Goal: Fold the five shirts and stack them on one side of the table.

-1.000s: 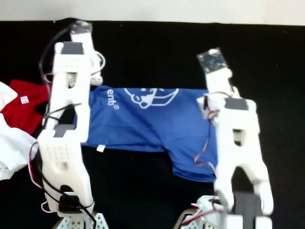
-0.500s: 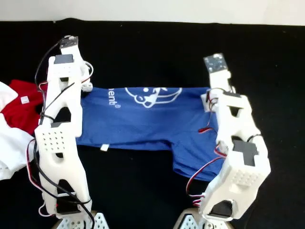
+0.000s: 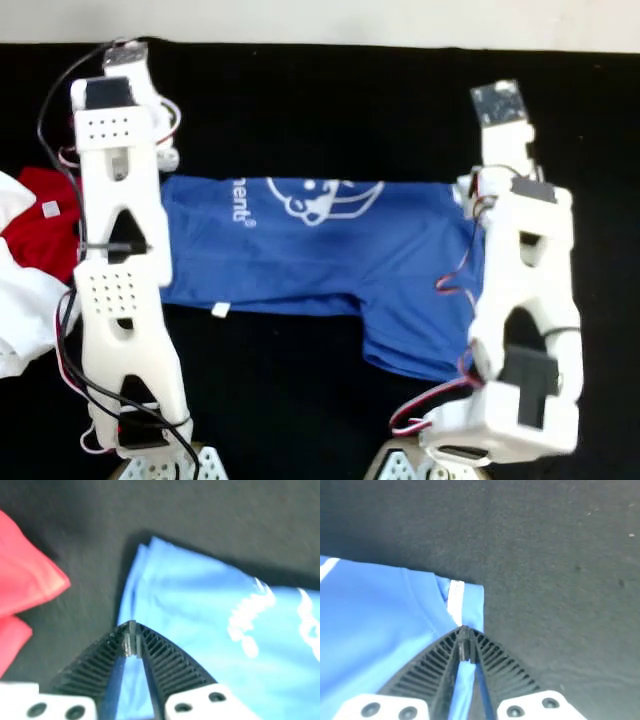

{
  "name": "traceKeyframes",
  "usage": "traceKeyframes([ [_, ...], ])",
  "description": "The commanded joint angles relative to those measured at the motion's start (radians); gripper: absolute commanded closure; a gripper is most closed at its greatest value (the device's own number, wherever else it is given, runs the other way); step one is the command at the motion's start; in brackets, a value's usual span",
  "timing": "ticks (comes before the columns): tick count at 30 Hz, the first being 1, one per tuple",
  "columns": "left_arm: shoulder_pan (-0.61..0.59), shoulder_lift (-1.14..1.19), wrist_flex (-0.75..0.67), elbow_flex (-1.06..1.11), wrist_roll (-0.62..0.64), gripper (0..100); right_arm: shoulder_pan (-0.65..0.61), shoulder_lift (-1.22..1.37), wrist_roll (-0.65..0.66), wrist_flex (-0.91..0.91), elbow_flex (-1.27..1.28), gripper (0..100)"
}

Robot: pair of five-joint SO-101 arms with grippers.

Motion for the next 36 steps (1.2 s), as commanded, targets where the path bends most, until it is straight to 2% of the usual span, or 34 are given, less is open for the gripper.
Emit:
traceKeyframes([
  [1, 0.007, -0.128, 0.044, 0.001, 0.054, 99, 0.012, -0.171, -0.002, 0.137, -0.041, 99.1],
  [4, 0.036, -0.26, 0.044, 0.231, 0.078, 99, 0.012, -0.246, 0.0, 0.228, -0.041, 99.1],
  [8, 0.09, -0.484, 0.009, 0.671, 0.086, 99, 0.012, -0.288, 0.002, 0.309, -0.041, 99.1],
  [13, 0.09, -0.679, -0.284, 1.208, 0.086, 99, 0.012, -0.312, 0.002, 0.44, -0.039, 99.1],
  [18, 0.077, -0.768, -0.578, 1.567, 0.083, 99, 0.007, -0.328, 0.002, 0.51, 0.019, 99.1],
  [23, -0.036, -0.768, -0.75, 1.69, 0.083, 99, -0.024, -0.453, 0.002, 0.475, 0.194, 99.1],
  [28, -0.128, -0.768, -0.76, 1.699, 0.083, 99, -0.127, -0.679, 0.002, 0.423, 0.495, 99.1],
  [32, -0.127, -0.766, -0.761, 1.727, 0.083, 99, -0.194, -0.799, 0.002, 0.292, 0.763, 99.1],
  [36, -0.125, -0.766, -0.763, 1.732, 0.086, 99, -0.209, -0.82, 0.002, 0.183, 0.931, 98.5],
])
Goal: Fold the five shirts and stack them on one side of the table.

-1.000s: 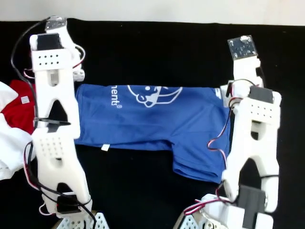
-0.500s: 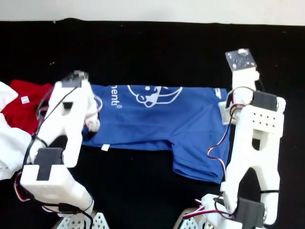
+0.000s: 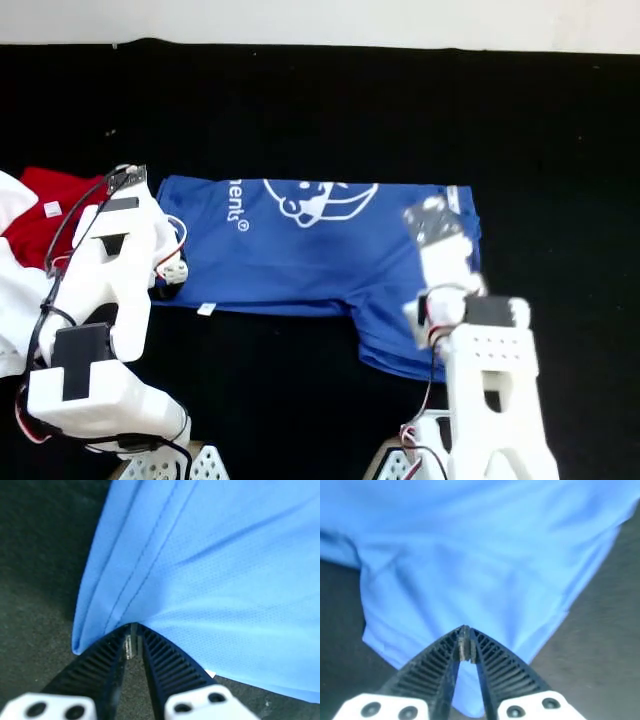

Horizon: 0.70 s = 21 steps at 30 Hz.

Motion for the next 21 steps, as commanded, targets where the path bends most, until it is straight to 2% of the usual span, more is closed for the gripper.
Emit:
traceKeyframes([
  [1, -0.038, -0.005, -0.014, 0.015, 0.006, 99, -0.018, -0.031, 0.002, -0.087, 0.113, 98.5],
  [3, -0.038, -0.005, -0.014, 0.019, 0.008, 99, -0.018, -0.031, 0.017, -0.105, 0.143, 98.5],
  [8, -0.036, -0.015, -0.103, 0.101, 0.008, 99, -0.012, -0.031, 0.175, -0.154, 0.234, 98.5],
  [13, -0.002, -0.01, -0.12, 0.12, 0.009, 99, -0.012, -0.038, 0.278, -0.096, 0.292, 98.9],
  [21, -0.002, -0.01, -0.12, 0.12, 0.009, 99, -0.012, -0.041, 0.313, 0.087, 0.025, 98.5],
])
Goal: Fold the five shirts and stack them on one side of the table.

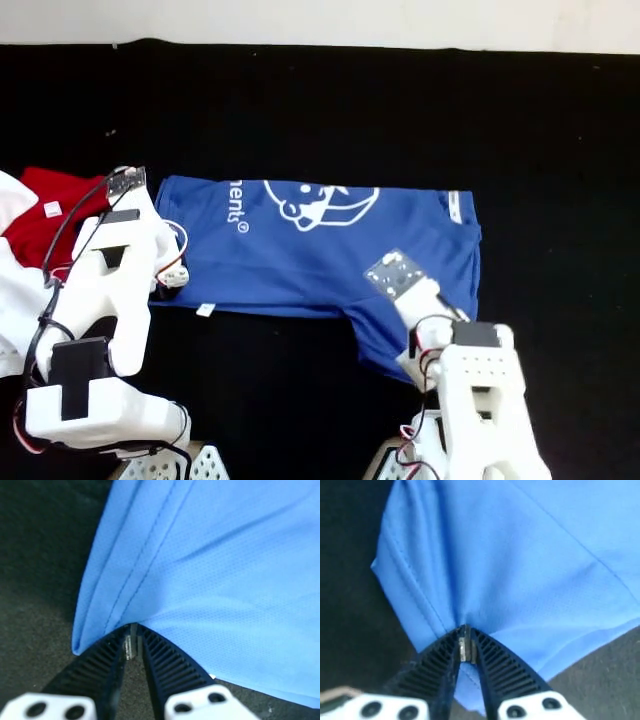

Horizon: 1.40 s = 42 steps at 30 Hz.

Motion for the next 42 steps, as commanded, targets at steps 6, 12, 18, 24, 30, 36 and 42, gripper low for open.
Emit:
traceKeyframes([
  [6, -0.007, 0.004, -0.02, 0.015, 0.041, 99, -0.031, 0.004, 0.02, 0.228, -0.254, 80.0],
  [12, -0.008, 0.004, -0.021, 0.013, 0.052, 99, -0.18, 0.005, 0.02, 0.262, -0.213, 78.6],
  [18, -0.008, 0.004, -0.021, 0.013, 0.054, 99, -0.282, 0.005, 0.017, 0.134, -0.033, 78.6],
  [24, -0.008, 0.004, -0.021, 0.013, 0.054, 99, -0.282, 0.005, 0.017, 0.039, 0.064, 78.6],
  [30, -0.008, 0.004, -0.021, 0.015, 0.054, 99, -0.282, 0.005, 0.017, -0.004, 0.114, 78.6],
  [36, -0.008, 0.004, -0.021, 0.016, 0.054, 99, -0.282, 0.005, 0.023, -0.033, 0.128, 79.8],
  [42, -0.008, 0.004, -0.021, 0.016, 0.054, 99, -0.275, 0.005, 0.141, -0.03, 0.14, 97.8],
])
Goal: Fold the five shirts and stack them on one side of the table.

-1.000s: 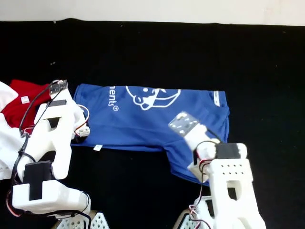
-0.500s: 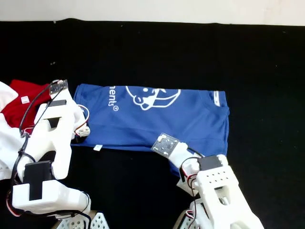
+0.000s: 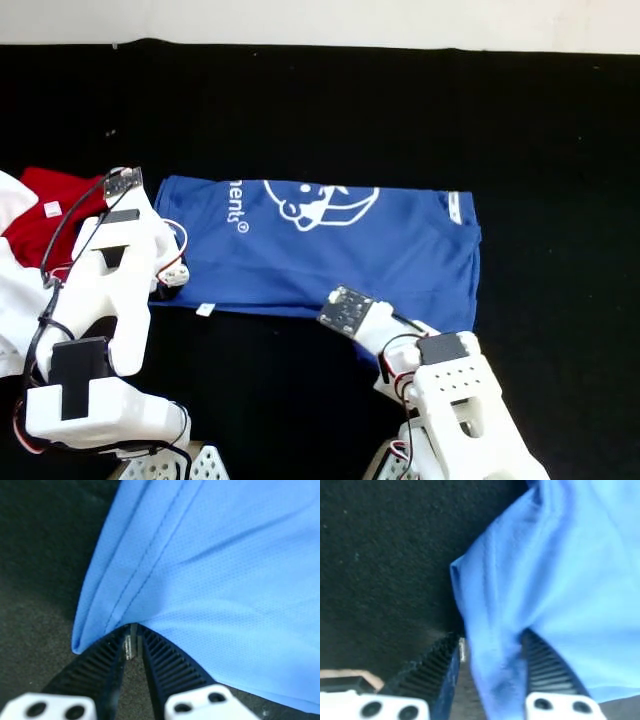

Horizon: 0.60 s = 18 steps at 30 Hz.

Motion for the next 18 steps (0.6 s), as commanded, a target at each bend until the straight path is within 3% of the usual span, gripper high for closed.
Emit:
traceKeyframes([
  [1, -0.008, 0.005, -0.015, 0.016, 0.011, 99, 0.002, 0.01, 0.032, -0.001, 0.021, 99.5],
  [5, -0.008, 0.005, -0.015, 0.018, 0.011, 99, 0.088, 0.005, 0.032, 0.007, -0.033, 99.2],
  [12, -0.008, 0.005, -0.015, 0.018, 0.011, 99, 0.222, 0.024, 0.037, 0.065, -0.357, 99.2],
  [18, -0.008, 0.005, -0.015, 0.018, 0.011, 99, 0.222, 0.349, 0.032, 0.065, -0.628, 99.2],
])
